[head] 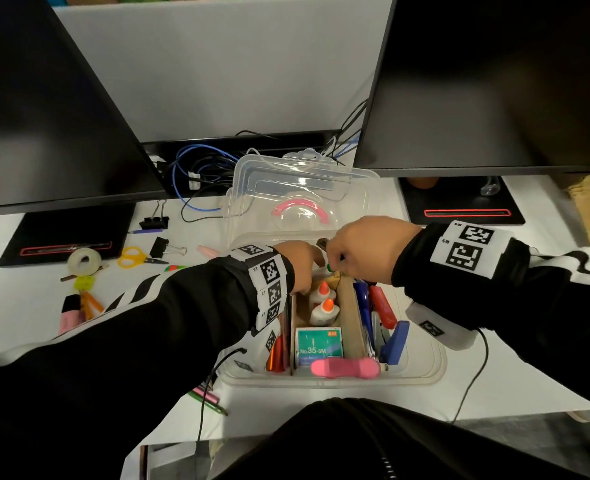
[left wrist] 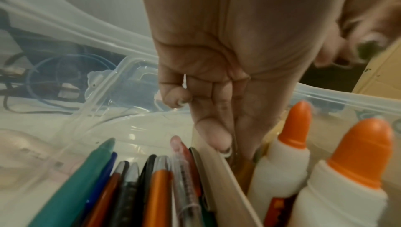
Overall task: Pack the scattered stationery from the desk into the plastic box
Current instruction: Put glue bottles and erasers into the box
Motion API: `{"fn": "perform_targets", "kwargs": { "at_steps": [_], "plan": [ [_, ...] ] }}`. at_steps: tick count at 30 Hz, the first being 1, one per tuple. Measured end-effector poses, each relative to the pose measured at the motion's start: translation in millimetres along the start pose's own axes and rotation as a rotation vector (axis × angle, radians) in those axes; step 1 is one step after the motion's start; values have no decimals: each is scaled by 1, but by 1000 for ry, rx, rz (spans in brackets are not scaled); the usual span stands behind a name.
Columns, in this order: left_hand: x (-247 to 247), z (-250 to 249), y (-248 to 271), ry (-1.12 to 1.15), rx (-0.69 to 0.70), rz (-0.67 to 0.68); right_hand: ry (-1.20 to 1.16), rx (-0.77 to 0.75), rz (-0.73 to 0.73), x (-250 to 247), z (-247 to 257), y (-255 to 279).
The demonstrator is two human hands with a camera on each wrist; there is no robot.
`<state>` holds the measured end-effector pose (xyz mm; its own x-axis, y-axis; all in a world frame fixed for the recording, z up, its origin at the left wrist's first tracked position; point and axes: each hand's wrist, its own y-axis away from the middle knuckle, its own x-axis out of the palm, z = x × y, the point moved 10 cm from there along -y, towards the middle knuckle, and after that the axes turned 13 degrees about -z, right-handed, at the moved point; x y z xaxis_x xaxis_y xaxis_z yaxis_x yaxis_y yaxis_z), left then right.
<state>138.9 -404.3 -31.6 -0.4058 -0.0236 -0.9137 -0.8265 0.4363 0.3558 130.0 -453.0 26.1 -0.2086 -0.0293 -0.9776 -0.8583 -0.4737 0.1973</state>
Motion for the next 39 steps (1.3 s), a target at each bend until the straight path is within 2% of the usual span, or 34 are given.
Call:
{"fn": "perform_targets", "kwargs": {
  "at_steps": [3,7,12,20,24,28,34,39],
  "plan": [
    [-4,2,-1,37,-3,-20,-32,-115,129,14,23,12],
    [-8,7,-1,75,-26,-39,-16,-229,206,31,48,20],
    [-24,18,2,81,-35,-64,18,-233,241,35,50,17],
    [-68,52,39,310,-85,-264,18,-121,255,35,34,10],
    [-85,102,72,393,-165,-378,22,-41,255,32,31,6],
    [-88,165,106,437,-280,-443,30,31,172,10,35,-4],
    [-69,272,150,343,-488,-528,-31,102,34,-34,71,-20],
    [-22,353,170,298,-635,-531,-46,156,-43,-47,110,-31]
  ]
}}
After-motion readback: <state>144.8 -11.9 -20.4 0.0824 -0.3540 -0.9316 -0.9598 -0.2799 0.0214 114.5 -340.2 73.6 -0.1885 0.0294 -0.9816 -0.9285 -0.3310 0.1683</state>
